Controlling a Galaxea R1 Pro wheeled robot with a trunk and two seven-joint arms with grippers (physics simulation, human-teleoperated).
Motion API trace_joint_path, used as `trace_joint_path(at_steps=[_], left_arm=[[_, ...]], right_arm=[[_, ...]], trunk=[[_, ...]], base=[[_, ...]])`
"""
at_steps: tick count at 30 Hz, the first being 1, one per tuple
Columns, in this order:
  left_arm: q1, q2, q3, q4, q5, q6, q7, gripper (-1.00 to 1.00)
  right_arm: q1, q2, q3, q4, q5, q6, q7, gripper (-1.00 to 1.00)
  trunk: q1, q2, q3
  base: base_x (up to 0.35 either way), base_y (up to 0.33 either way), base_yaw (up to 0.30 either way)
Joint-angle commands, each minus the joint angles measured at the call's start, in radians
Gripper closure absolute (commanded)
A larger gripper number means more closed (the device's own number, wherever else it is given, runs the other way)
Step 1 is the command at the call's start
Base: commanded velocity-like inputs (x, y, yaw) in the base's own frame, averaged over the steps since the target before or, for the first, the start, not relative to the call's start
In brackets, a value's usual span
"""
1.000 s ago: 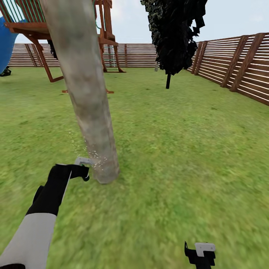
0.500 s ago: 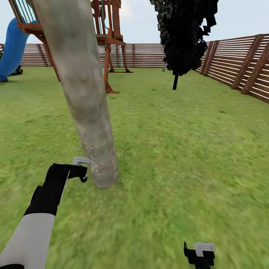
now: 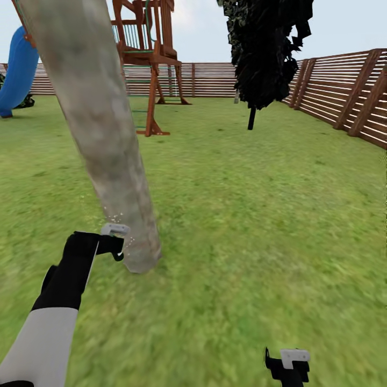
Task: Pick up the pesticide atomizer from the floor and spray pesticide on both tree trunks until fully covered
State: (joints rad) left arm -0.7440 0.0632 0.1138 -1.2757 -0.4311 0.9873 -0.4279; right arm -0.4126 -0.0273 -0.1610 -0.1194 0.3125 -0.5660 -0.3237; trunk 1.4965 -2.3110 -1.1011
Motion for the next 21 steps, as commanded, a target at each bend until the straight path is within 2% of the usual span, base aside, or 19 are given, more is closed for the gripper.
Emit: trace_joint_path(at_steps=[1,2,5,11,18,21], left_arm=[[0.0,0.001,0.001,0.0,0.0,0.0,0.0,1.0],[0.0,0.002,0.002,0.0,-0.003,0.0,0.001,1.0],[0.0,0.001,0.008,-0.001,-0.042,0.001,0.001,1.0],[0.0,0.001,0.007,-0.001,-0.044,0.002,0.001,1.0],[0.0,-0.001,0.003,-0.001,-0.044,0.002,0.001,1.0],[0.0,-0.002,0.001,-0.001,-0.044,0.001,0.001,1.0]], right_arm=[[0.0,0.001,0.0,0.0,0.0,0.0,0.0,-1.0],[0.0,0.002,0.0,0.0,-0.001,0.0,0.0,-1.0],[0.0,0.004,0.0,0.0,-0.001,0.0,0.0,-1.0],[0.0,0.003,0.0,0.0,0.0,0.0,0.0,-1.0],[0.0,0.003,0.0,0.0,0.0,0.0,0.0,-1.0],[0.0,0.003,0.0,0.0,-0.001,0.0,0.0,-1.0]], trunk=[[0.0,0.0,0.0],[0.0,0.0,0.0],[0.0,0.0,0.0],[0.0,0.0,0.0],[0.0,0.0,0.0],[0.0,0.0,0.0]], base=[[0.0,-0.276,0.041],[0.0,-0.276,0.17],[0.0,-0.276,0.261],[0.018,-0.276,0.263],[0.091,-0.275,0.025],[0.093,-0.276,0.194]])
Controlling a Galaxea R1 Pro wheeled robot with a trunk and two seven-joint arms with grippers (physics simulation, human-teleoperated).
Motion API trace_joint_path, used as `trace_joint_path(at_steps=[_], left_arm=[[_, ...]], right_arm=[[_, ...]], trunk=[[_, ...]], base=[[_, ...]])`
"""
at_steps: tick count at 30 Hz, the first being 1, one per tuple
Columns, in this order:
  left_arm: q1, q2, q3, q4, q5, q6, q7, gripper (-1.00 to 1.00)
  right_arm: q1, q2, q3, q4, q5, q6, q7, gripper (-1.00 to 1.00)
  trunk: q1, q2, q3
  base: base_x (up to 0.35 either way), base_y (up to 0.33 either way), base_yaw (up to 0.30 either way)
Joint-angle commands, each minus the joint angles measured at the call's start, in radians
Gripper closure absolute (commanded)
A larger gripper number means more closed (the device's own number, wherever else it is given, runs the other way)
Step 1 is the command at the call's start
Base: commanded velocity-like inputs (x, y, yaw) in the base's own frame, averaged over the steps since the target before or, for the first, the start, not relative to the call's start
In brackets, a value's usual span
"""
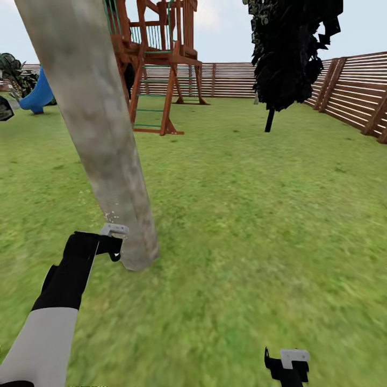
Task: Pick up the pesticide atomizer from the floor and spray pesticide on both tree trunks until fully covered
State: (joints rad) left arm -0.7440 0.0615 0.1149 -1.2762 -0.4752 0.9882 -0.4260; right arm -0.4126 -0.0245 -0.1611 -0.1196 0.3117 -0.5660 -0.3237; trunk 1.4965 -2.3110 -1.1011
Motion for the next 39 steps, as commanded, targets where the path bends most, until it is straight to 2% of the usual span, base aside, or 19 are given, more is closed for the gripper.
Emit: trace_joint_path(at_steps=[1,9,12,14,16,17,19,22,23,25,28,29,31,32,33,35,36,37,39], left_arm=[[0.0,0.0,0.0,0.0,0.0,0.0,0.0,1.0],[0.001,0.0,0.001,0.008,0.001,-0.002,0.001,1.0],[0.022,0.002,0.005,0.02,0.002,-0.006,0.001,1.0],[0.026,-0.008,0.001,0.021,0.003,-0.005,0.001,1.0],[0.026,-0.016,-0.036,0.021,0.01,-0.002,0.0,1.0],[0.026,-0.014,-0.039,0.021,0.01,-0.002,-0.001,1.0],[0.029,0.001,-0.022,0.027,0.008,-0.003,-0.001,1.0],[0.059,0.046,0.053,0.041,0.005,-0.011,-0.001,1.0],[0.067,0.05,0.055,0.047,0.005,-0.013,-0.001,1.0],[0.076,0.044,0.053,0.075,0.006,-0.015,0.0,1.0],[0.079,0.008,0.036,0.105,0.004,-0.016,0.003,1.0],[0.08,0.006,0.034,0.107,0.003,-0.017,0.004,1.0],[0.08,0.022,0.044,0.113,0.002,-0.017,0.005,1.0],[0.08,0.058,0.068,0.114,0.002,-0.017,0.011,1.0],[0.08,0.081,0.084,0.115,0.002,-0.016,0.013,1.0],[0.081,0.094,0.1,0.115,0.003,-0.018,0.014,1.0],[0.081,0.094,0.101,0.122,0.003,-0.019,0.014,1.0],[0.081,0.082,0.098,0.163,0.006,-0.022,0.015,1.0],[0.081,0.042,0.078,0.208,0.006,-0.031,0.015,1.0]], right_arm=[[0.0,0.0,0.0,0.0,0.0,0.0,0.0,-1.0],[0.0,0.0,0.0,0.0,0.001,0.0,0.0,-1.0],[0.0,-0.001,0.0,0.001,0.001,0.0,0.0,-1.0],[0.0,-0.002,0.0,0.002,0.001,0.0,0.0,-1.0],[0.0,-0.005,0.0,0.003,0.002,0.0,0.0,-1.0],[0.0,-0.005,0.0,0.002,0.002,0.0,0.0,-1.0],[0.0,-0.006,0.0,0.002,0.001,0.0,0.0,-1.0],[0.0,-0.005,0.0,0.002,0.001,0.0,0.0,-1.0],[0.0,-0.005,0.0,0.002,0.001,0.0,0.0,-1.0],[0.0,-0.005,0.0,0.002,0.001,0.0,0.0,-1.0],[0.0,-0.004,0.0,0.002,0.001,0.0,0.0,-1.0],[0.0,-0.004,0.0,0.002,0.001,0.0,0.0,-1.0],[0.0,-0.003,0.0,0.002,0.001,0.0,0.0,-1.0],[0.0,-0.003,0.0,0.002,0.001,0.0,0.0,-1.0],[0.0,-0.003,0.0,0.002,0.001,0.0,0.0,-1.0],[0.0,-0.003,0.0,0.002,0.001,0.0,0.0,-1.0],[0.0,-0.003,0.0,0.002,0.001,0.0,0.0,-1.0],[0.0,-0.003,0.0,0.001,0.001,0.0,0.0,-1.0],[0.0,-0.003,0.0,0.0,0.001,0.0,0.0,-1.0]], trunk=[[0.0,0.0,0.0],[0.0,0.0,0.0],[0.0,0.0,0.0],[0.0,0.0,0.0],[0.0,0.0,0.0],[0.0,0.0,0.0],[0.0,0.0,0.0],[0.0,0.0,0.0],[0.0,0.0,0.0],[0.0,0.0,0.0],[0.0,0.0,0.0],[0.0,0.0,0.0],[0.0,0.0,0.0],[0.0,0.0,0.0],[0.0,0.0,0.0],[0.0,0.0,0.0],[0.0,0.0,0.0],[0.0,0.0,0.0],[0.0,0.0,0.0]], base=[[0.085,-0.275,0.26],[0.067,-0.275,0.277],[0.006,-0.276,0.132],[0.001,-0.275,0.014],[0.0,-0.276,0.003],[0.0,-0.276,0.0],[0.0,-0.276,0.0],[0.0,-0.276,0.0],[0.0,-0.276,0.0],[0.0,-0.276,0.008],[0.006,-0.276,0.181],[0.052,-0.276,0.258],[0.141,-0.25,0.271],[0.217,-0.197,0.276],[0.232,-0.184,0.277],[0.239,-0.179,0.247],[0.241,-0.177,0.132],[0.242,-0.176,0.043],[0.243,-0.176,0.015]])
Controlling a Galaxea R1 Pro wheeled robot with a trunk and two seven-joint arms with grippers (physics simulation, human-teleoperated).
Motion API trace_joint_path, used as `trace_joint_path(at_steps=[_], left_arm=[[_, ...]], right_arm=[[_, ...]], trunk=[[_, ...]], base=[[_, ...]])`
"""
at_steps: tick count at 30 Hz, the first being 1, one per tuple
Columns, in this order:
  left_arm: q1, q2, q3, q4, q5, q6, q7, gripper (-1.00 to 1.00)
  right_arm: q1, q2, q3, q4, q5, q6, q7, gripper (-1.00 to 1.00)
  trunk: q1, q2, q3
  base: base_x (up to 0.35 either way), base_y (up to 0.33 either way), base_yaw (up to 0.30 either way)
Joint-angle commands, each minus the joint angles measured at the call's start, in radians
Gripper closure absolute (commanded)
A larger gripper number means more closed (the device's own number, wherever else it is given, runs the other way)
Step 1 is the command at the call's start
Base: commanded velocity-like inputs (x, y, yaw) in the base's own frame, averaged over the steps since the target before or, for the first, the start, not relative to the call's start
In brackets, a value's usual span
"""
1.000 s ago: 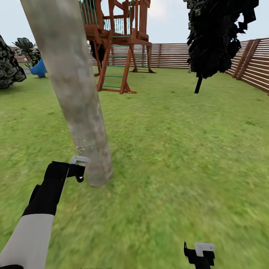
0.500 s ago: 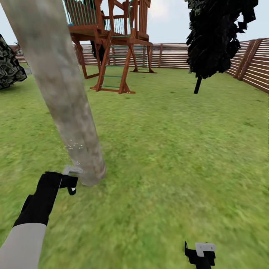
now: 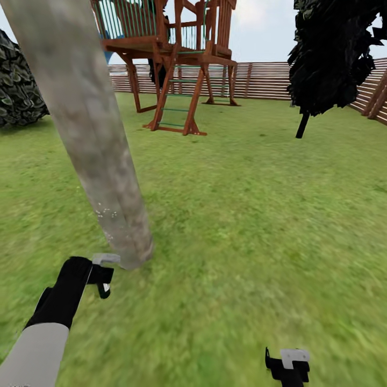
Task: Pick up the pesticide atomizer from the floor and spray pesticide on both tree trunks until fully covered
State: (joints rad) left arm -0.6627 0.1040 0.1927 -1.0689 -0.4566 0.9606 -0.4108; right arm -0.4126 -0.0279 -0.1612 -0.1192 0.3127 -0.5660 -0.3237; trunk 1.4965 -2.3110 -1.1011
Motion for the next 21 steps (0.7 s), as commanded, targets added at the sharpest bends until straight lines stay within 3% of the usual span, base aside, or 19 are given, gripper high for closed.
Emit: trace_joint_path(at_steps=[1,2,4,7,8,9,11,14,16,17,18,19,21], left_arm=[[-0.001,-0.022,-0.011,0.011,-0.016,-0.016,0.001,1.0],[-0.001,-0.034,-0.019,0.017,-0.017,-0.023,0.002,1.0],[-0.001,-0.022,-0.01,0.028,-0.018,-0.031,0.005,1.0],[-0.001,0.075,0.026,0.061,-0.017,-0.033,0.006,1.0],[0.001,0.093,0.033,0.089,-0.018,-0.047,0.006,1.0],[0.006,0.095,0.034,0.109,-0.018,-0.081,0.006,1.0],[0.028,0.075,0.032,0.129,-0.014,-0.15,0.02,1.0],[0.035,-0.022,0.04,0.162,0.005,-0.204,0.135,1.0],[0.037,-0.031,0.06,0.167,0.013,-0.281,0.176,1.0],[0.042,-0.031,0.084,0.17,0.015,-0.302,0.191,1.0],[0.067,-0.032,0.135,0.177,0.016,-0.327,0.202,1.0],[0.076,-0.032,0.153,0.179,0.014,-0.342,0.214,1.0],[0.079,-0.034,0.16,0.183,0.015,-0.357,0.258,1.0]], right_arm=[[0.0,0.0,0.0,0.0,0.0,0.0,0.0,-1.0],[0.0,0.0,0.0,0.0,0.0,0.0,0.0,-1.0],[0.0,0.0,0.0,0.0,-0.001,0.0,0.0,-1.0],[0.0,-0.001,0.0,0.001,0.0,0.0,0.0,-1.0],[0.0,0.0,0.0,0.001,0.0,0.0,0.0,-1.0],[0.0,0.0,0.0,0.001,0.0,0.0,0.0,-1.0],[0.0,0.0,0.0,0.001,0.0,0.0,0.0,-1.0],[0.0,0.0,0.0,0.001,0.0,0.0,0.0,-1.0],[0.0,0.0,0.0,0.001,0.0,0.0,0.0,-1.0],[0.0,0.0,0.0,0.001,0.0,0.0,0.0,-1.0],[0.0,0.0,0.0,0.001,0.0,0.0,0.0,-1.0],[0.0,0.0,0.0,0.001,0.0,0.0,0.0,-1.0],[0.0,-0.001,0.0,0.001,0.0,0.0,0.0,-1.0]], trunk=[[0.0,0.0,0.0],[0.0,0.0,0.0],[0.0,0.0,0.0],[0.0,0.0,0.0],[0.0,0.0,0.0],[0.0,0.0,0.0],[0.0,0.0,0.0],[0.0,0.0,0.0],[0.0,0.0,0.0],[0.0,0.0,0.0],[0.0,0.0,0.0],[0.0,0.0,0.0],[0.0,0.0,0.0]], base=[[0.243,-0.176,0.006],[0.243,-0.176,0.003],[0.243,-0.176,0.001],[0.201,-0.139,0.0],[0.044,-0.028,0.0],[0.018,-0.012,0.0],[0.006,-0.004,0.132],[0.001,-0.001,0.253],[0.0,0.0,0.273],[0.0,0.0,0.23],[0.0,0.0,0.072],[0.0,-0.107,0.024],[0.0,-0.192,0.011]])
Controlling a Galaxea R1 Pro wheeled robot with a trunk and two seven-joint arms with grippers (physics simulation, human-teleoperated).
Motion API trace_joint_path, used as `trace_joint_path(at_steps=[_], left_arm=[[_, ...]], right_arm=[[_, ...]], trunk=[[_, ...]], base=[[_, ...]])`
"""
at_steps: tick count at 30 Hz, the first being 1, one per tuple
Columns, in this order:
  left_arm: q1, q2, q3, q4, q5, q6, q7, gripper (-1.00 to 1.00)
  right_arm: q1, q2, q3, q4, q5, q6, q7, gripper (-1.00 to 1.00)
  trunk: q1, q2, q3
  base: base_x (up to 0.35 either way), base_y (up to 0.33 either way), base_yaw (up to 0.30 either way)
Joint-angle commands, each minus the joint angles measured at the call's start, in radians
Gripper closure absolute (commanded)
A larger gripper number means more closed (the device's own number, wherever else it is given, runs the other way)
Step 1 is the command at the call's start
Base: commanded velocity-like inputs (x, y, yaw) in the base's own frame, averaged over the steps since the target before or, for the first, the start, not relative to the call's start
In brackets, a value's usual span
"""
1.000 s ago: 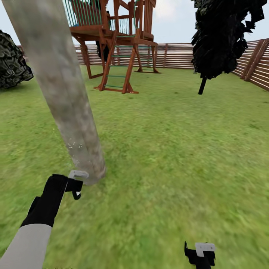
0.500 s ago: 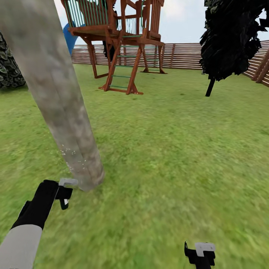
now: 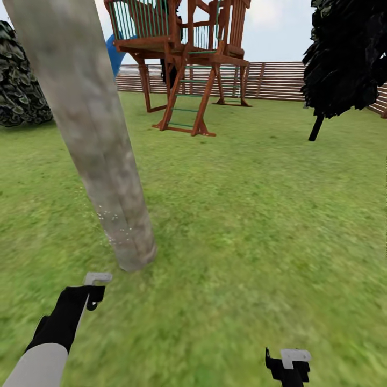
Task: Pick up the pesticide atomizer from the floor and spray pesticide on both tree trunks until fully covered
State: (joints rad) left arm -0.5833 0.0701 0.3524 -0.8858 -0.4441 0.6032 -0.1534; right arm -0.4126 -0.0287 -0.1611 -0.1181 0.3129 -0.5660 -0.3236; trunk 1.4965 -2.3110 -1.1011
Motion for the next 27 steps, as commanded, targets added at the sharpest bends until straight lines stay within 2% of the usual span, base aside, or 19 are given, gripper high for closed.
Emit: trace_joint_path(at_steps=[1,3,7,9,12,13,16,21,23,27], left_arm=[[0.001,-0.003,0.002,0.01,0.005,-0.015,0.033,1.0],[0.002,-0.006,0.003,0.035,0.011,-0.062,0.069,1.0],[0.003,-0.017,0.004,0.043,0.012,-0.072,0.077,1.0],[0.024,-0.019,0.01,0.046,0.012,-0.073,0.079,1.0],[0.043,-0.018,0.08,0.046,0.027,-0.08,0.078,1.0],[0.044,-0.02,0.086,0.047,0.026,-0.096,0.078,1.0],[0.045,-0.02,0.089,0.048,0.023,-0.138,0.08,1.0],[0.045,-0.027,0.088,0.049,0.025,-0.143,0.08,1.0],[0.045,-0.041,0.088,0.05,0.023,-0.143,0.08,1.0],[0.045,-0.047,0.088,0.049,0.021,-0.143,0.08,1.0]], right_arm=[[0.0,0.0,0.0,0.0,0.0,0.0,0.0,-1.0],[0.0,0.0,0.0,0.0,0.001,0.0,0.001,-1.0],[0.0,0.002,0.0,0.0,0.001,0.0,0.0,-1.0],[0.0,0.002,0.0,0.0,0.0,0.0,0.0,-1.0],[0.0,0.004,0.001,0.0,0.0,0.0,0.001,-1.0],[0.0,0.005,0.001,0.0,0.0,0.0,0.001,-1.0],[0.0,0.007,0.002,0.0,0.001,0.0,0.0,-1.0],[0.0,0.007,0.002,0.0,0.002,0.0,0.0,-1.0],[0.0,0.007,0.002,0.0,0.002,0.0,0.001,-1.0],[0.0,0.007,0.002,0.0,0.002,0.0,0.0,-1.0]], trunk=[[0.0,0.0,0.0],[0.0,0.0,0.0],[0.0,0.0,0.0],[0.0,0.0,0.0],[0.0,0.0,0.0],[0.0,0.0,0.0],[0.0,0.0,0.0],[0.0,0.0,0.0],[0.0,0.0,0.0],[0.0,0.0,0.0]], base=[[0.0,-0.244,0.004],[0.002,-0.265,0.001],[0.037,-0.271,0.0],[0.004,-0.274,0.0],[0.041,-0.268,0.0],[0.183,-0.224,0.0],[0.219,-0.207,0.152],[0.233,-0.2,0.271],[0.233,-0.2,0.278],[0.233,-0.2,0.278]])
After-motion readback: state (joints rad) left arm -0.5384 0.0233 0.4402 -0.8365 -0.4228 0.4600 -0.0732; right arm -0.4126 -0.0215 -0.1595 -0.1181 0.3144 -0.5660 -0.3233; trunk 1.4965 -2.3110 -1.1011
